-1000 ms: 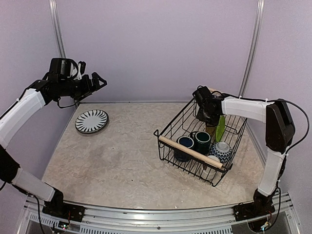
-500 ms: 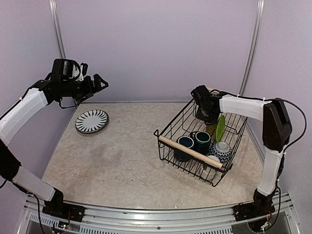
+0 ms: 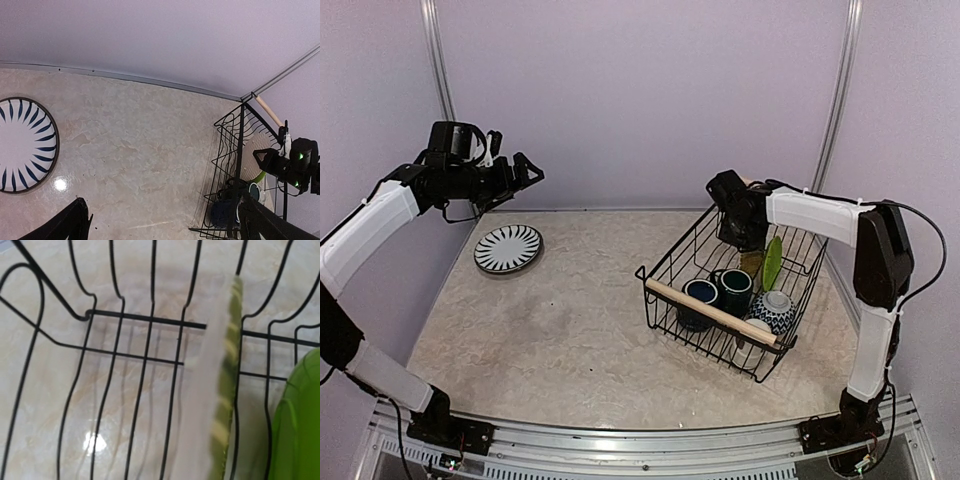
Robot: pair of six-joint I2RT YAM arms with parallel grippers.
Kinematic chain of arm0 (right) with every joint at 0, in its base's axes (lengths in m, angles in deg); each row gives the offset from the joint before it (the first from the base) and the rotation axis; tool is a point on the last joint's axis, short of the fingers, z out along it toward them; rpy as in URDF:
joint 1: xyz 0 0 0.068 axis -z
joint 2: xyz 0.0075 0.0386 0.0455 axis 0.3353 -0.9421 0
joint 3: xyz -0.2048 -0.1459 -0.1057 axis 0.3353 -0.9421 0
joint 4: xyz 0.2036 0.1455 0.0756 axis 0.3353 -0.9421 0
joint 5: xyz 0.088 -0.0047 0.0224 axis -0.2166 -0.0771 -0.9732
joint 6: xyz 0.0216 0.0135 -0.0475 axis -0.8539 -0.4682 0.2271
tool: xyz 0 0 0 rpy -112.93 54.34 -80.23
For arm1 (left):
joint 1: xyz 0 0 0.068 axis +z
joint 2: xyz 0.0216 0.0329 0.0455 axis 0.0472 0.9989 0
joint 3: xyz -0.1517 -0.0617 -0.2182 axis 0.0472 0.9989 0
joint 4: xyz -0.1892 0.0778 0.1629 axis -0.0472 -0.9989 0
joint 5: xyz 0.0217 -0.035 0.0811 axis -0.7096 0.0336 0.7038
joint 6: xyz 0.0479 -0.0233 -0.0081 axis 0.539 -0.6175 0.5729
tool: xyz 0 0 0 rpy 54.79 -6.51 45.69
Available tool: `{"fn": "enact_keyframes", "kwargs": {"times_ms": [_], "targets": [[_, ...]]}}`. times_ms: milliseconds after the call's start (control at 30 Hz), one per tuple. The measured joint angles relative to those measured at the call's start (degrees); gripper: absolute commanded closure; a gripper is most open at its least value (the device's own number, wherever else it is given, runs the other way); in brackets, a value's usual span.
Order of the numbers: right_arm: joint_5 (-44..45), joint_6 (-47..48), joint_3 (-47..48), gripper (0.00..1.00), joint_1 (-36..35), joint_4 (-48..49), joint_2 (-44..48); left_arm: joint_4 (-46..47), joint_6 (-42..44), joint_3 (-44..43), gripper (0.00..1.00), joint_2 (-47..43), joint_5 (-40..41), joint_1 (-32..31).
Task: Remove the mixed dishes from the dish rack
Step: Grab the plate from the dish rack.
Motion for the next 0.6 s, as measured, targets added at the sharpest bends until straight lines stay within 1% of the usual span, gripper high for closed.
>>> {"fn": "enact_keyframes", "kwargs": {"times_ms": [200, 367, 467, 600], "targets": [[1.1, 0.0, 4.0, 1.0, -0.2, -3.3, 0.3, 0.0, -0.4, 0.0, 0.01, 0.0, 0.0, 0.0], [3.0, 1.8, 4.7, 1.0, -0.8, -5.3, 1.5, 0.0, -0.6, 0.0, 0.01, 0.0, 0.0, 0.0], [4.6, 4.6, 4.8, 1.0, -1.2, -5.5, 2.1, 0.0, -0.6, 0.0, 0.01, 0.0, 0.0, 0.0], [7.4, 11.4, 4.9, 1.0, -3.4, -4.6, 3.1, 0.0, -0.7, 0.0, 0.01, 0.0, 0.0, 0.0]]}}
